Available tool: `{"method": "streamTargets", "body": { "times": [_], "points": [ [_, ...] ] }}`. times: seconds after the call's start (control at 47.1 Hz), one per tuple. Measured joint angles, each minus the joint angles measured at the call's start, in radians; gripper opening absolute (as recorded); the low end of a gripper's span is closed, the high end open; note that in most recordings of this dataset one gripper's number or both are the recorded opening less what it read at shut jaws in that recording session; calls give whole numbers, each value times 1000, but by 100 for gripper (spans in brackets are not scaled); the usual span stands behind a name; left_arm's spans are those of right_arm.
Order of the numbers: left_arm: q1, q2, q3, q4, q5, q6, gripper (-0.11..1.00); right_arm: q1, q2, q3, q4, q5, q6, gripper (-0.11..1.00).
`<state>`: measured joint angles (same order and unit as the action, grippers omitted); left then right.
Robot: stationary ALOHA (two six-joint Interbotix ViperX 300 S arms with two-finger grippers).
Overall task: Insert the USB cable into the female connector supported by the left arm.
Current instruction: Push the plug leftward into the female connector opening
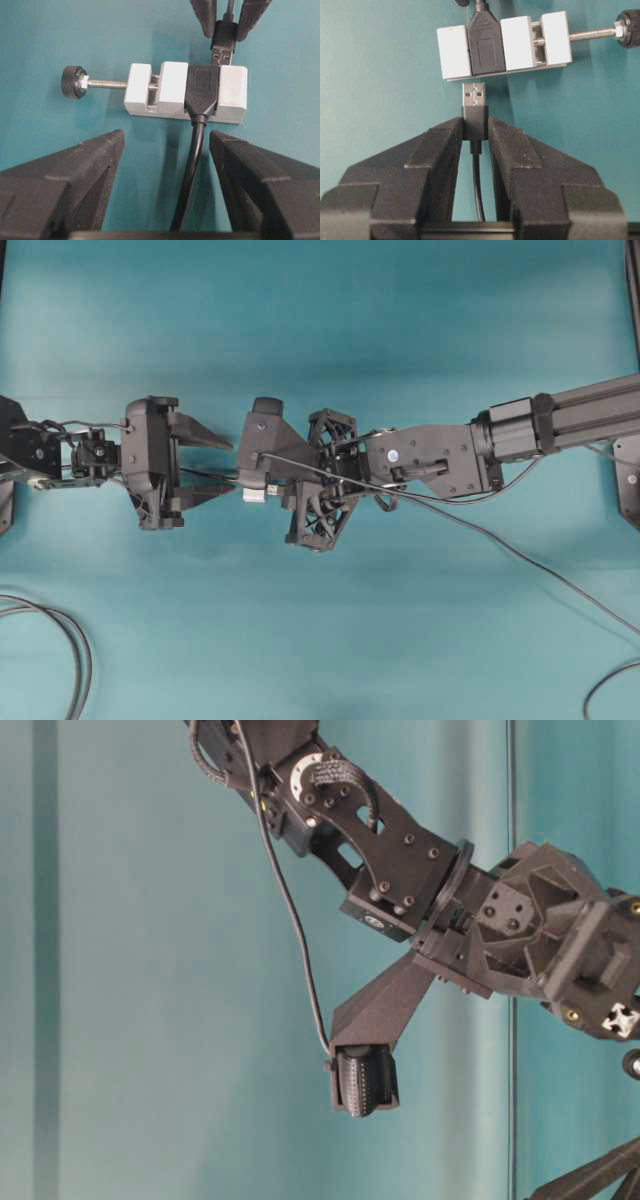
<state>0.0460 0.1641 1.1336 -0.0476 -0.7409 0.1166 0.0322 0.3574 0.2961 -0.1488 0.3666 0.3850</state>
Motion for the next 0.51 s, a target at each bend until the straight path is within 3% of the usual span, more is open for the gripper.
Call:
{"method": "streamTargets", "body": {
  "times": [0.51],
  "points": [
    [0,0,-2,0,2,0,77,-2,0,-31,0,44,-21,21]
  ]
}}
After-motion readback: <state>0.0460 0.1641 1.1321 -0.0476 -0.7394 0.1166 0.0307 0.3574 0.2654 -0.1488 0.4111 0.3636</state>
